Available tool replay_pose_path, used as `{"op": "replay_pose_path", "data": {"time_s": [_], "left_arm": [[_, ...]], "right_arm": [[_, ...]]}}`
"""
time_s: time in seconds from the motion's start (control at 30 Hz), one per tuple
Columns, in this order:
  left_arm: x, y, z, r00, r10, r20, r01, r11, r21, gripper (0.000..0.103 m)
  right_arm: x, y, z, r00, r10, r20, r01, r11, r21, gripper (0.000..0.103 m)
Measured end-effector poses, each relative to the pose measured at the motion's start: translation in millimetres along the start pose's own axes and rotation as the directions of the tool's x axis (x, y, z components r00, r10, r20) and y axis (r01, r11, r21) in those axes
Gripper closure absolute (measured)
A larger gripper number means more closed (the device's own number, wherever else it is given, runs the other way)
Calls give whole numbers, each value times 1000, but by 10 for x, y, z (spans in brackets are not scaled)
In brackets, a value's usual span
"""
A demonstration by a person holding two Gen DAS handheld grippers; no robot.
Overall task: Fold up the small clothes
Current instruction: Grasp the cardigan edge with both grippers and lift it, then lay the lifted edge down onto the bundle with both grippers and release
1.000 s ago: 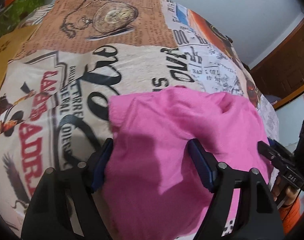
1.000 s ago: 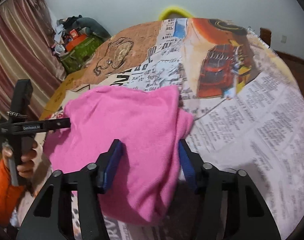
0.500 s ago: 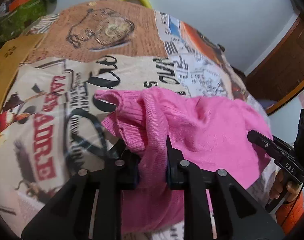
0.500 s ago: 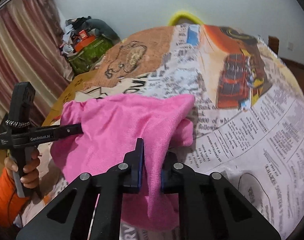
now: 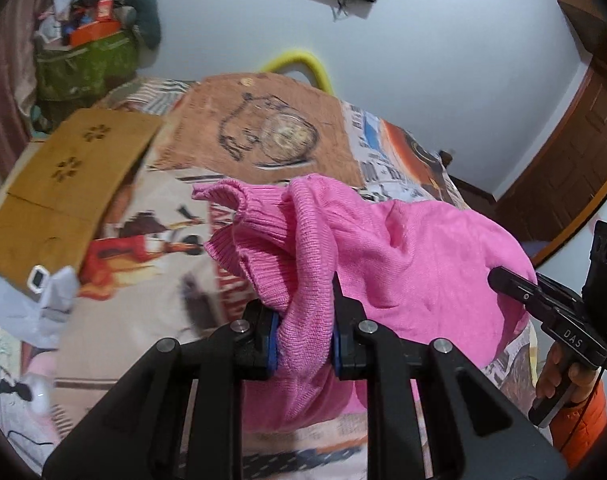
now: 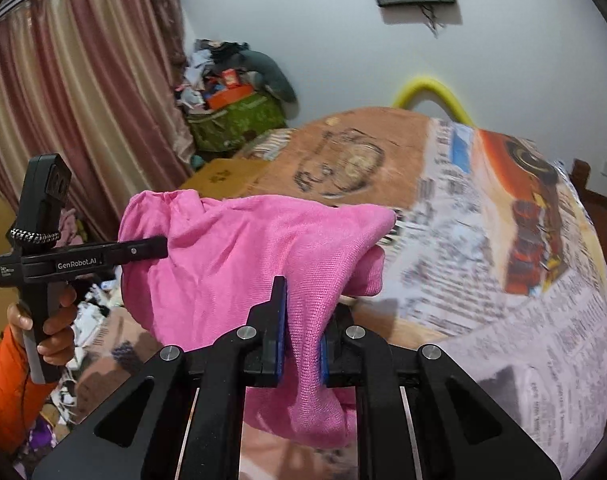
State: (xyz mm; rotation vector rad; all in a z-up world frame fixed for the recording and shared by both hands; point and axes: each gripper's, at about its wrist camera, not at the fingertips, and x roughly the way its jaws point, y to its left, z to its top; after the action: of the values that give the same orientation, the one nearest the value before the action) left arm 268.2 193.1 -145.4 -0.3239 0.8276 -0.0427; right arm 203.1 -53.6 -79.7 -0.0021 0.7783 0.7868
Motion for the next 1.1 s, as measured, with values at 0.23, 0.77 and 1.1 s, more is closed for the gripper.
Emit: {"op": "replay_pose_path", "data": {"time_s": [0.23,0.77,1.1], "left_arm": [[39,540,-133,996,31,-80,-35,998,-51,84],[896,1377,-341,972,32,-231,-90,965,-246,62],[246,1209,-418,985,119,-127,-131,987,-95,46]], "right_arm": [[397,345,-144,998,47,-47,-46,999,19,92],[1069,179,-470,968,-77,-239,69,997,-41,85],[702,498,-411,978,-112,-178,83,983,-161,81]]}}
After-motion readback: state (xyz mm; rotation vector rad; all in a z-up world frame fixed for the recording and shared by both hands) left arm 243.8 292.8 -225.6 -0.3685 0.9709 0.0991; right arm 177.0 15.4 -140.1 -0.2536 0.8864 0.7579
